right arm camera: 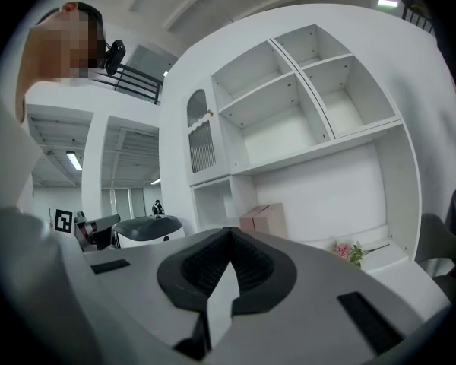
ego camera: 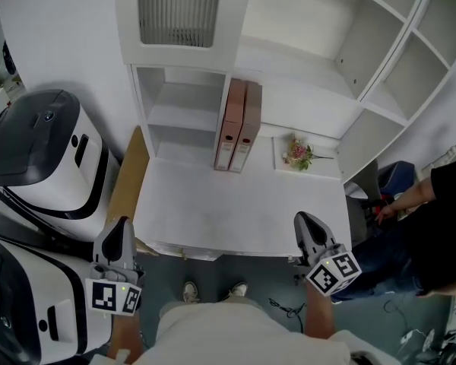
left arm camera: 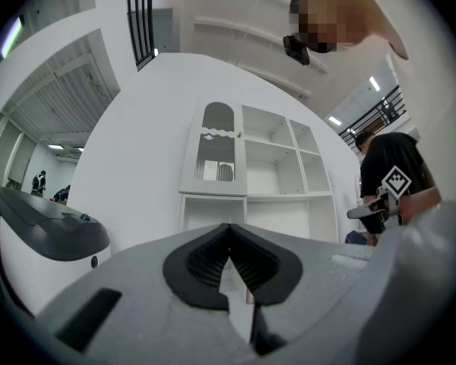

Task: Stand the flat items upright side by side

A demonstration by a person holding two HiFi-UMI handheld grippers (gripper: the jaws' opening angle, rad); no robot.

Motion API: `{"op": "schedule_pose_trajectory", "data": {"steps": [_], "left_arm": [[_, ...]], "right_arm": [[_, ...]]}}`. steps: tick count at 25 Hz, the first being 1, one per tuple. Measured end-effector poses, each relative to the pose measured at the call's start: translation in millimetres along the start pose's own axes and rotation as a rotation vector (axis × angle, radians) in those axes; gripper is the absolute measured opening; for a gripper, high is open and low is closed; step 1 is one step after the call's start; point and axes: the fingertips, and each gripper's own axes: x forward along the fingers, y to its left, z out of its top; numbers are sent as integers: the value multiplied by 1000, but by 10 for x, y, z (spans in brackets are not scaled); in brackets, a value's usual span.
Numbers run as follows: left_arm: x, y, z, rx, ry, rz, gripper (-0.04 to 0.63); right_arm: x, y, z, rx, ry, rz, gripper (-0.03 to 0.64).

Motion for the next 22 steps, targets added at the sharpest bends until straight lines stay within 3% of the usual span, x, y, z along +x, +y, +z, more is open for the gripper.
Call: {"op": "schedule_pose_trajectory", "data": {"steps": [8,13,22], "left_arm": [[13,-68,-114,-6,-1,-83,15],[31,-103,-198,-17,2,-133,15],[118,-190,-249,-27,-6,-182,15]], "right_arm": [[-98,285,-87,18,-39,-18,1],[-190,338,-182,-4,-37,-76,0],[-295,400,-211,-26,-35,-107,0]]}}
